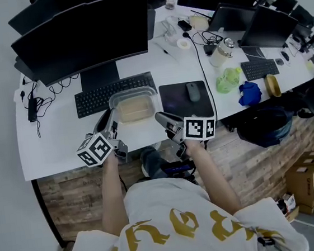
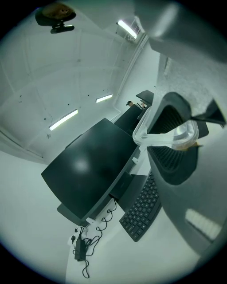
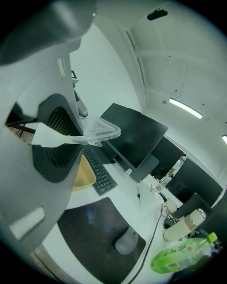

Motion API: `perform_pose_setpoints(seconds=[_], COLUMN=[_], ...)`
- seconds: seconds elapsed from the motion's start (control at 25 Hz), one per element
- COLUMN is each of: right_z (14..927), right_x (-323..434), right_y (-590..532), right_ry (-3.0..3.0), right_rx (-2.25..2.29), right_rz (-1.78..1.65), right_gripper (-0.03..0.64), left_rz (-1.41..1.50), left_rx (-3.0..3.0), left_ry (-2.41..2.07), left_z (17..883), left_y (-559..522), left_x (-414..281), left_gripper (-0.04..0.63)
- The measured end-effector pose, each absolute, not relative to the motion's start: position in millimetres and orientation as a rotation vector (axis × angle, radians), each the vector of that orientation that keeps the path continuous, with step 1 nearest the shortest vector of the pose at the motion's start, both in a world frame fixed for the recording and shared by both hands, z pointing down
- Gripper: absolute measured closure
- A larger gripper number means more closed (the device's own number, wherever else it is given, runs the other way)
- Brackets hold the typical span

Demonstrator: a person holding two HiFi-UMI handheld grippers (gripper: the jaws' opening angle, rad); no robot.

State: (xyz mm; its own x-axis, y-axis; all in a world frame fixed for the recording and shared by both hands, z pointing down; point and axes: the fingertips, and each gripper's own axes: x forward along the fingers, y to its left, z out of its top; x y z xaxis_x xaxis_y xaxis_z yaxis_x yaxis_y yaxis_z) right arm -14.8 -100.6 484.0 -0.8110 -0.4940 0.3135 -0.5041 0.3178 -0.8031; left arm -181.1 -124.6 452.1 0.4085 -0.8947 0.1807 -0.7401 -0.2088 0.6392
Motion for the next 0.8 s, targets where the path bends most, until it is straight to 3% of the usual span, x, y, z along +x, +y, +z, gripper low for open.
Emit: perform_pose_setpoints(seconds=[0.8], right_z=[479.7], right_x=[-14.8], right_y=[-98.1], right_ry=[-2.555], right_rx=[0.961], right_rz=[1.549], right_gripper=[0.54], left_rz=[-0.309], left_rx=[2.01], left_ry=[-1.387], left_z=[449.2], left_y=[-121.5], left_x=[-180.6], left_gripper=[0.509])
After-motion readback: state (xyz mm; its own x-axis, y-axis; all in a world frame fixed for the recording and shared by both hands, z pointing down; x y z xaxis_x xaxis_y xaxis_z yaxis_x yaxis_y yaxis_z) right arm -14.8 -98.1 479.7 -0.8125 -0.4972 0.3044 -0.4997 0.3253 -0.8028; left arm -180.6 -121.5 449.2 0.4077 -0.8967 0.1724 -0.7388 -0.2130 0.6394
